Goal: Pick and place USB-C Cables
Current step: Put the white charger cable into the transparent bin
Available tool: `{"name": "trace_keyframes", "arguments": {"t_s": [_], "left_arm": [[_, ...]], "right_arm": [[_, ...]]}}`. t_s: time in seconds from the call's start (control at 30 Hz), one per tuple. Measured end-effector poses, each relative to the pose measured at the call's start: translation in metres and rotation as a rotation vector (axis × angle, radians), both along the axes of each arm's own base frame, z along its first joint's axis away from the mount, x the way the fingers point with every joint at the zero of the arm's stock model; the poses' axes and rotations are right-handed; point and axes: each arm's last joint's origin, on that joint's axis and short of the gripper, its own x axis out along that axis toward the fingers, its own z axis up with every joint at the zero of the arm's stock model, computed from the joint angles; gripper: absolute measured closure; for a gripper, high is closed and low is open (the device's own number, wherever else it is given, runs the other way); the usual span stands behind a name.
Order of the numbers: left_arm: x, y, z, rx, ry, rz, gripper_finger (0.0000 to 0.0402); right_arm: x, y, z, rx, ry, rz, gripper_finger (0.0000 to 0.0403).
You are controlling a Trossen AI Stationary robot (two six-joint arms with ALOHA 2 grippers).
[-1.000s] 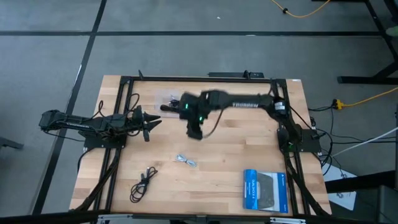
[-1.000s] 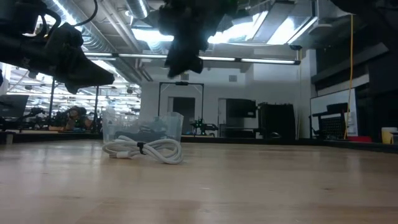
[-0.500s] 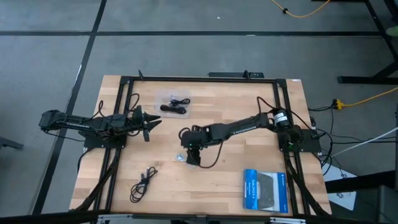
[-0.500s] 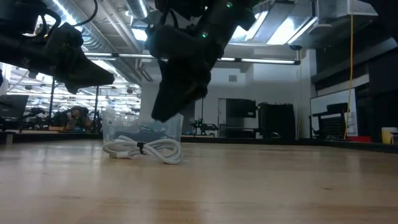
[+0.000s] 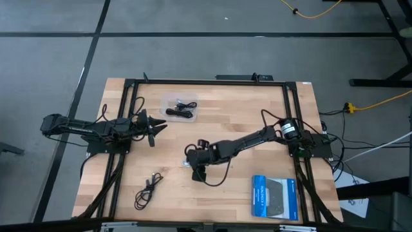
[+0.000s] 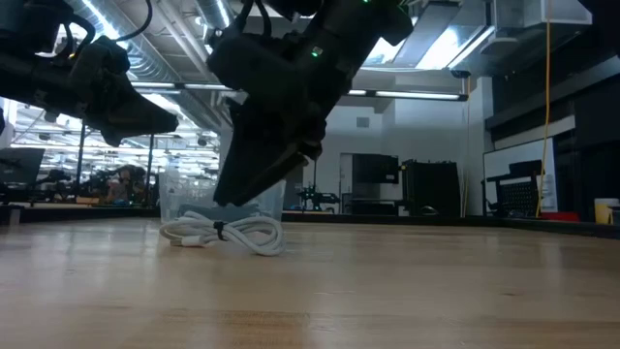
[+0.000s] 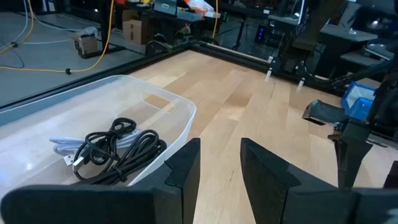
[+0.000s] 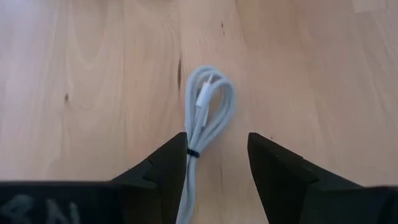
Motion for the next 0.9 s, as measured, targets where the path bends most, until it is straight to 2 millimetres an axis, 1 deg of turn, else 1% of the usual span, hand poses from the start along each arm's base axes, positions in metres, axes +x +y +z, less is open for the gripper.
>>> {"name": "trace_keyframes", "arguments": {"t_s": [0.07, 0.17, 0.27, 0.37, 0.43, 0.5, 0.57, 0.6, 0.63, 0.7, 0.77, 0.83, 0.9], "left_arm": [[0.0, 0.0, 0.0, 0.0, -0.001, 0.001, 0.0294], [0.0, 0.0, 0.0, 0.0, -0.001, 0.002, 0.0294], [0.0, 0.0, 0.0, 0.0, 0.001, 0.002, 0.0294], [0.0, 0.0, 0.0, 0.0, 0.001, 0.002, 0.0294], [0.0, 0.0, 0.0, 0.0, 0.001, 0.003, 0.0294], [0.0, 0.0, 0.0, 0.0, 0.001, 0.003, 0.0294], [0.0, 0.0, 0.0, 0.0, 0.001, 0.003, 0.0294], [0.0, 0.0, 0.0, 0.0, 0.001, 0.003, 0.0294], [0.0, 0.0, 0.0, 0.001, 0.001, 0.003, 0.0294], [0.0, 0.0, 0.0, 0.0, 0.001, 0.003, 0.0294], [0.0, 0.0, 0.0, 0.001, 0.001, 0.003, 0.0294], [0.0, 0.0, 0.0, 0.001, 0.001, 0.004, 0.0294], [0.0, 0.0, 0.0, 0.001, 0.001, 0.004, 0.0294]], "right_arm": [[0.0, 0.005, -0.003, 0.008, -0.003, -0.011, 0.0229], [0.0, 0.009, -0.011, -0.024, 0.005, -0.02, 0.0229], [0.0, 0.013, -0.021, -0.002, 0.025, -0.027, 0.0229], [0.001, 0.014, -0.031, -0.01, 0.044, -0.036, 0.0229], [0.001, 0.014, -0.033, -0.014, 0.044, -0.039, 0.0233], [0.001, 0.013, -0.033, -0.02, 0.044, -0.041, 0.0258], [0.002, 0.008, -0.031, -0.048, 0.042, -0.037, 0.0311], [0.002, 0.004, -0.028, -0.072, 0.04, -0.023, 0.0343], [0.003, -0.001, -0.024, -0.118, 0.047, -0.002, 0.0364], [0.008, -0.011, -0.007, -0.209, 0.025, 0.006, 0.0365], [0.012, -0.025, 0.017, -0.308, 0.013, -0.014, 0.0365], [0.02, -0.042, 0.039, -0.388, -0.01, -0.024, 0.0365], [0.029, -0.062, 0.059, -0.44, -0.049, -0.022, 0.0365]]}}
